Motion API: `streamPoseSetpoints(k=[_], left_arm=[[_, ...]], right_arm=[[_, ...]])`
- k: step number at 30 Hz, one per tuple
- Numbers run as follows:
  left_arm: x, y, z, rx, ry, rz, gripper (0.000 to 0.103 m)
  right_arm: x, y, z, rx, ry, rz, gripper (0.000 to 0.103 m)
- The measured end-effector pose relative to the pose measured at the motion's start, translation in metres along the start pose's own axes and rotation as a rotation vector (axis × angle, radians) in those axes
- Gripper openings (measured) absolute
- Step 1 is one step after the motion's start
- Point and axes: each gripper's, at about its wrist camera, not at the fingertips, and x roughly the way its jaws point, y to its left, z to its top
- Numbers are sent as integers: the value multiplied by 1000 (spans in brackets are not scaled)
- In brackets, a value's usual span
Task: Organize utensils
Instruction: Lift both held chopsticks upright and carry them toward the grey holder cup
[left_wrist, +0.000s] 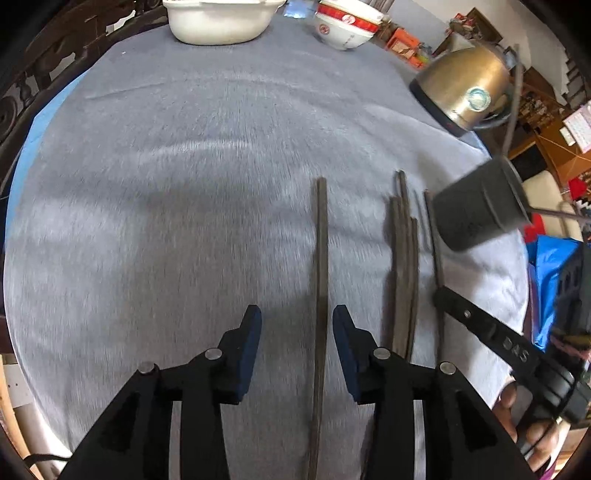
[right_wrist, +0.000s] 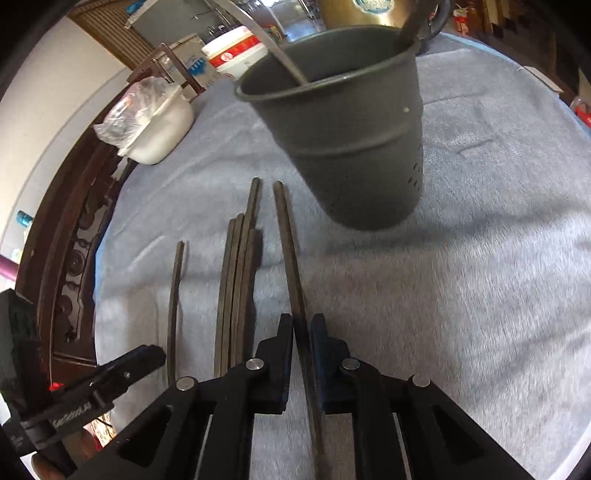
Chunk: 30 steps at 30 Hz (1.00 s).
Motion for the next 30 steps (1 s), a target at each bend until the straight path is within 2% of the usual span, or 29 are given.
streamPoseSetpoints(k=[7, 8, 9, 12, 19, 24, 28, 30], left_arm=[[16, -16, 31, 14, 24, 43, 41], [16, -16, 34, 8, 20, 48, 32], [17, -17, 35, 8, 24, 45, 19], [21, -18, 38, 8, 24, 49, 7], [11, -13, 16, 37, 37, 31, 7], [9, 1, 17, 11, 63, 10, 7], [9, 3, 26, 10, 89, -24, 19], [9, 2, 27, 5, 94, -23, 21]], right_arm=[[8, 12, 13, -65, 1, -46, 13], [8, 12, 12, -77, -1, -50, 12], [8, 13, 11, -90, -6, -55, 12], [3, 8, 6, -100, -4, -51, 10], [-10, 0, -21, -113, 83, -40, 10], [-8, 0, -17, -96, 138, -67, 13], [-1, 13, -6, -123, 136, -104, 33], [1, 15, -1, -121, 119, -114, 36]])
